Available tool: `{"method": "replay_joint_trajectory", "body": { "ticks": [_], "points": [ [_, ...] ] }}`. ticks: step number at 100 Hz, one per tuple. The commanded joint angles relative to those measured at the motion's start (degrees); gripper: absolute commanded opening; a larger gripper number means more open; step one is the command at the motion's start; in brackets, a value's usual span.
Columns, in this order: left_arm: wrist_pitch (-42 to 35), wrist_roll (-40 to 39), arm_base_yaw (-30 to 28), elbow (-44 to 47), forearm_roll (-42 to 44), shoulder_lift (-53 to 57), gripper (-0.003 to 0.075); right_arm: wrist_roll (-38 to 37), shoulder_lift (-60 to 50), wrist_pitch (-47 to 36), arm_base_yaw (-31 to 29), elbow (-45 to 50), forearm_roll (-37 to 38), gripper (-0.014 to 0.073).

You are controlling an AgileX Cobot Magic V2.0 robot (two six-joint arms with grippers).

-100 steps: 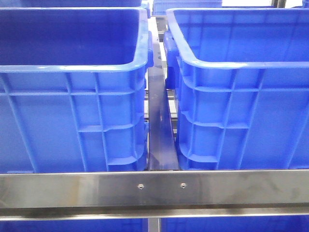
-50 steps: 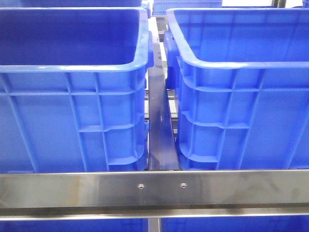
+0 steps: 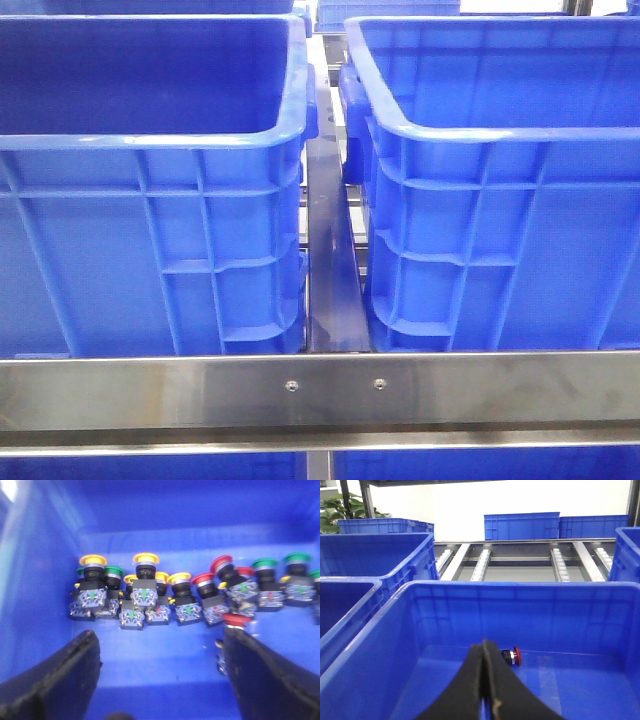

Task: Pick red and yellow buttons and place in box
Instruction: 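Lower the left gripper onto a yellow-capped button in the button crate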

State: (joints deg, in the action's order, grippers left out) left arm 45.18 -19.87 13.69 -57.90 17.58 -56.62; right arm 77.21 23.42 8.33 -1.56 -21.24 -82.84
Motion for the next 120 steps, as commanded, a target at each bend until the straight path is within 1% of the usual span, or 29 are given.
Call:
{"method": "replay_joint_trajectory", "body": {
  "ticks": [1,24,47,59,79,120],
  "points": [
    [-2.67,0.16,-0.18,-4.3,1.41,-3.92,0.0475,0.5,0.13,0.01,0.01,-1.53,-0.48,-0.0067],
    [-2.57,2.65,-0.41,-9.6,1.34,-14.25,0.0475,0.5,0.13,0.01,0.01,-1.53,-0.53,-0.0067],
    [-2.44,4.47,-4.05,-12.1,0.68,-20.96,0.0475,0.5,0.13,0.01,0.01,-1.53,-0.53,-0.0067],
    [-3.26,5.01,-6.33,-12.24,-0.53,-23.39,0.0475,0.5,0.13,0.01,0.01,-1.53,-0.53,-0.0067],
    [-5.8,9.02,-8.55,-12.39,-3.95,-27.03,0.0475,0.5,0.13,0.06,0.01,-1.53,-0.53,-0.0067],
    [-10.77,9.53,-8.66,-12.72,-4.15,-33.15,0.0475,0.5,0.13,0.18,0.01,-1.53,-0.58,-0.0067]
  ]
}}
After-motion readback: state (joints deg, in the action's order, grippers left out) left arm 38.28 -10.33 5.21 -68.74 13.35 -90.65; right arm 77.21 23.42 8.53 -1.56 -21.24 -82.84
